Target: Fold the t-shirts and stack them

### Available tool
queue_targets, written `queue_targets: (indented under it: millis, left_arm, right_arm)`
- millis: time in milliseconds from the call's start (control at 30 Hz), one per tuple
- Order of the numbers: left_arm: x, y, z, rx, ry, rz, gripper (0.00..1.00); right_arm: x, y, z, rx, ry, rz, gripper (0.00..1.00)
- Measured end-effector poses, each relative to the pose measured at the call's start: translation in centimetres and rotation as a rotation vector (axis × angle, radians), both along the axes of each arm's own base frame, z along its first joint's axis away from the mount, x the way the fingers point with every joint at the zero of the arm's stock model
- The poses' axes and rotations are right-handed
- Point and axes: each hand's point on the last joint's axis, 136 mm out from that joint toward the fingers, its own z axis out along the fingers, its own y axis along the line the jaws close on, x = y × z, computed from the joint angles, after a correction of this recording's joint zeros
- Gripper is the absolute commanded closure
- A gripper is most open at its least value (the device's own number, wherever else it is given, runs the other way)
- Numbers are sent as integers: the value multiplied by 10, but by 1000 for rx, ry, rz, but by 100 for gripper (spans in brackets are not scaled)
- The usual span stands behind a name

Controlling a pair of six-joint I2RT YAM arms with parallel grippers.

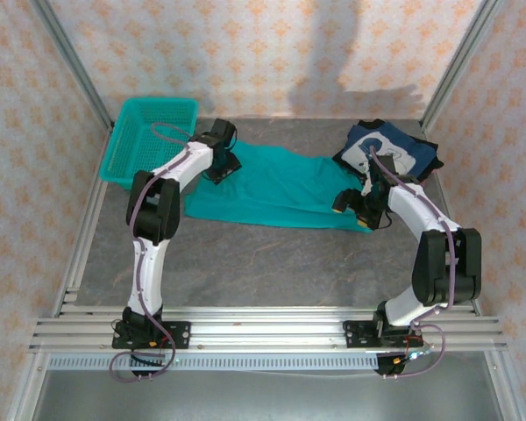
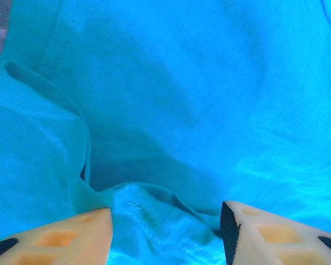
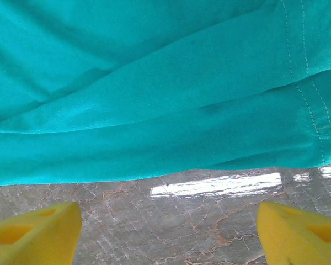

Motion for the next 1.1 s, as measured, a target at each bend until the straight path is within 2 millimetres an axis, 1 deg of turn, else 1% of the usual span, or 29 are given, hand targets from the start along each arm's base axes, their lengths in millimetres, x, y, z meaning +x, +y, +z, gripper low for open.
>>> queue_targets:
  millis: [33, 100, 167, 200, 267, 300, 333, 367, 400, 433, 467, 533, 633, 733, 833, 967, 1100]
  left_arm:
    - [-4, 0, 3, 4, 1, -4, 40]
    - [-9, 0, 17, 20, -18, -18, 40]
    - [-17, -5, 41, 34, -58, -48, 41]
    - [-23, -8, 52, 35, -78, -58, 43]
    - [-43, -15, 71, 25, -114, -84, 50]
    - [-51, -18, 76, 21, -125, -95, 56]
    - [-62, -19, 79, 18, -127, -101, 63]
    - [-70, -18, 77, 17, -120, -98, 69]
    - [-74, -16, 73, 20, -113, -100, 72]
    - [-76, -14, 64, 22, -100, -93, 74]
    - [-79, -11, 54, 27, -84, -89, 76]
    - [-86, -6, 30, 42, -38, -84, 79]
    - [-93, 0, 0, 68, 27, -78, 81]
    - [-94, 3, -14, 80, 52, -73, 81]
    - [-94, 5, -16, 89, 46, -70, 81]
    - [-94, 5, -16, 91, 41, -71, 80]
    - [-94, 3, -8, 87, 24, -77, 80]
  right_arm:
    - [0, 0, 0, 0, 1, -4, 17]
    - [0, 0, 0, 0, 2, -5, 18]
    - [0, 2, 0, 3, 4, -7, 21]
    - [-1, 3, 0, 6, 4, -4, 24]
    - [-1, 8, 0, 16, 7, 0, 34]
    - [0, 10, 0, 23, 9, -2, 40]
    - [0, 12, -1, 30, 11, -2, 48]
    - [2, 14, -4, 36, 13, 3, 59]
    - [3, 16, -5, 43, 18, -2, 68]
    - [4, 17, -10, 45, 27, -2, 75]
    - [5, 17, -15, 45, 39, -4, 78]
    - [5, 16, -26, 37, 69, -12, 82]
    - [5, 9, -41, -5, 105, -32, 82]
    - [6, 0, -47, -55, 113, -56, 75]
    - [10, -4, -47, -80, 103, -77, 74]
    - [20, -8, -42, -102, 67, -94, 74]
    - [32, -10, -39, -117, 48, -100, 74]
